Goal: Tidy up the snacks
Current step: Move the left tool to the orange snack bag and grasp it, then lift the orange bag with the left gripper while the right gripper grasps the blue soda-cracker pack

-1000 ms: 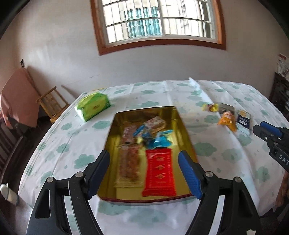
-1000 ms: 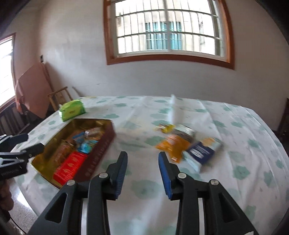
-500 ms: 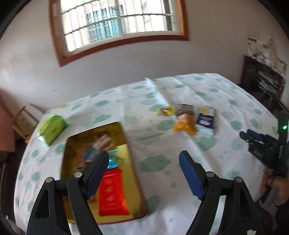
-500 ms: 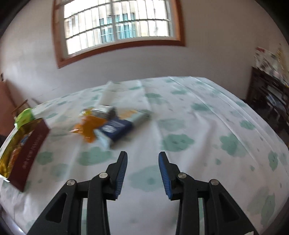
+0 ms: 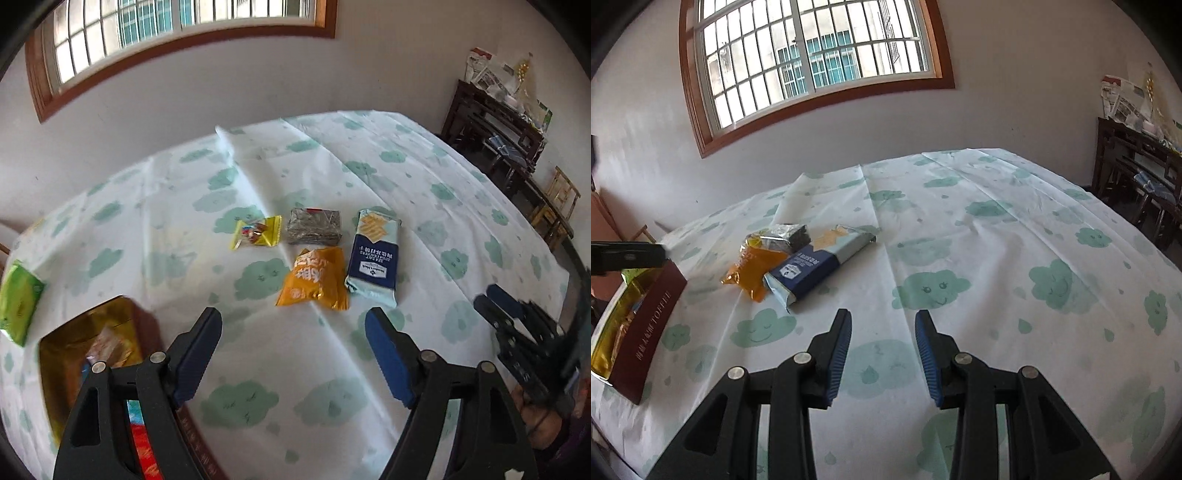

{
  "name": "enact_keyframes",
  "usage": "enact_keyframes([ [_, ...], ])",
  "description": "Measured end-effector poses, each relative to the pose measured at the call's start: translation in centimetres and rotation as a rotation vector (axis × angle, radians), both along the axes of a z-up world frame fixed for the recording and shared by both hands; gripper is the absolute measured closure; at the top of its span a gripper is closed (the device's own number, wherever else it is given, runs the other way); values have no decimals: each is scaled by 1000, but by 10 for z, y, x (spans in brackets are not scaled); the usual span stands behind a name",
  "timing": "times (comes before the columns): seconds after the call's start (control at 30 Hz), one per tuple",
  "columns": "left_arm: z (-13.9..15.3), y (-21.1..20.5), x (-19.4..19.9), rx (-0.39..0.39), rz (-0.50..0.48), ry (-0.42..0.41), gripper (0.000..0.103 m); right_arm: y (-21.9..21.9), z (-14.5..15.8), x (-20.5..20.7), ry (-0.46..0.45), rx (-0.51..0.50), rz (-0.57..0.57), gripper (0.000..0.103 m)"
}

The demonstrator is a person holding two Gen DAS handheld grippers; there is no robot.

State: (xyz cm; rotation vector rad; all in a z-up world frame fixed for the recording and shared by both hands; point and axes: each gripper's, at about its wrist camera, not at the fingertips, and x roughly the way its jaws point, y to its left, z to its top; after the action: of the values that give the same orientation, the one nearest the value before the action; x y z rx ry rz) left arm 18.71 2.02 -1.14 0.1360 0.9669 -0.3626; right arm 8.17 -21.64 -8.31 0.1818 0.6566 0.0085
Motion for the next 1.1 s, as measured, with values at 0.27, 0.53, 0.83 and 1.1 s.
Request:
enact_keyframes([
  [0.27,-18,-7,37,-61,-5,79,28,-3,0,-1,-14,24,7,67],
  [0.53,-36,-21,64,-53,-63,127,28,-4,-1,0,-13,30,11,67],
  [0.83,-65,-21,85,-66,-75,222,48,-4,-2,1,-5,43,27,67],
  [1.1,-76,-33,91,-66,-100,243,49,-5,-3,4,5,50,30,67],
])
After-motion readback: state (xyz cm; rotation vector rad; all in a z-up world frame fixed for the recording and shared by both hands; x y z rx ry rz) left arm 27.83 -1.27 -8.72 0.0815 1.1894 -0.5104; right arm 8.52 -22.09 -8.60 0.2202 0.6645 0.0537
